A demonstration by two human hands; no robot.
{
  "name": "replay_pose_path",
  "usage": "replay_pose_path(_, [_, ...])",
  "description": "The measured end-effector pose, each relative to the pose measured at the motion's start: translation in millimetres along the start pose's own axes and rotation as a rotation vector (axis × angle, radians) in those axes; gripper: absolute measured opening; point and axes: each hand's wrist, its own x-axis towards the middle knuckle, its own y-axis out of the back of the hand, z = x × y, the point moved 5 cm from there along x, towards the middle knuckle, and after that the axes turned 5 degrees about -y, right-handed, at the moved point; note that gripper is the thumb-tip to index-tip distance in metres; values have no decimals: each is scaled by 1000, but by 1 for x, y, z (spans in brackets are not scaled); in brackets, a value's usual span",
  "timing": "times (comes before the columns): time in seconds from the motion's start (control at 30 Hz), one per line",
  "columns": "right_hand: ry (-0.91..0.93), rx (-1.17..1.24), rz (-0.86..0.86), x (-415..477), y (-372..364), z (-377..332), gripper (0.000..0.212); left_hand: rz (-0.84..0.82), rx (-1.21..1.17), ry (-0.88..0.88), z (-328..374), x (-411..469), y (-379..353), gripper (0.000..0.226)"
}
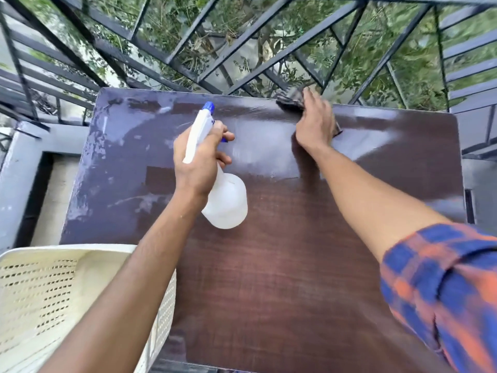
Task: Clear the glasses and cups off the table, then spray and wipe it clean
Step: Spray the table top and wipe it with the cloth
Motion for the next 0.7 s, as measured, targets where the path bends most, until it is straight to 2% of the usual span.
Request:
replay_pose_path(0.07, [84, 57, -54, -31, -12, -12, 77, -11, 2, -2, 0, -6, -4, 18])
replay_pose_path(0.17, [462, 87, -129, -105, -23, -31, 70, -26, 14, 9, -3, -13, -10, 17])
replay_pose_path(0.27, [742, 27, -227, -180, -11, -7, 62, -29, 29, 20, -8, -21, -15, 18])
replay_pose_path(0.33, [828, -10, -265, -195, 10, 24, 58, -42, 38, 30, -10, -25, -19, 16])
replay_pose_path(0.37, [837, -15, -217, -185, 19, 42, 54, -43, 45, 35, -11, -27, -20, 15])
replay_pose_path(0.43, [671, 19, -99, -134, 34, 76, 48, -45, 59, 38, -10, -28, -23, 15])
replay_pose_path(0.53, [180, 0, 24, -41, 51, 106, 60, -47, 66, 21, -5, -30, -30, 18])
replay_pose_path(0.57, [70, -2, 36, -20, 51, 104, 64, -44, 68, 16, -4, -31, -32, 19])
replay_pose_path(0.63, [-46, 21, 26, 0, 45, 81, 71, -39, 65, 10, -2, -32, -38, 19])
replay_pose_path(0.7, [-11, 73, -24, -10, 32, 48, 73, -35, 60, 11, -1, -31, -42, 19])
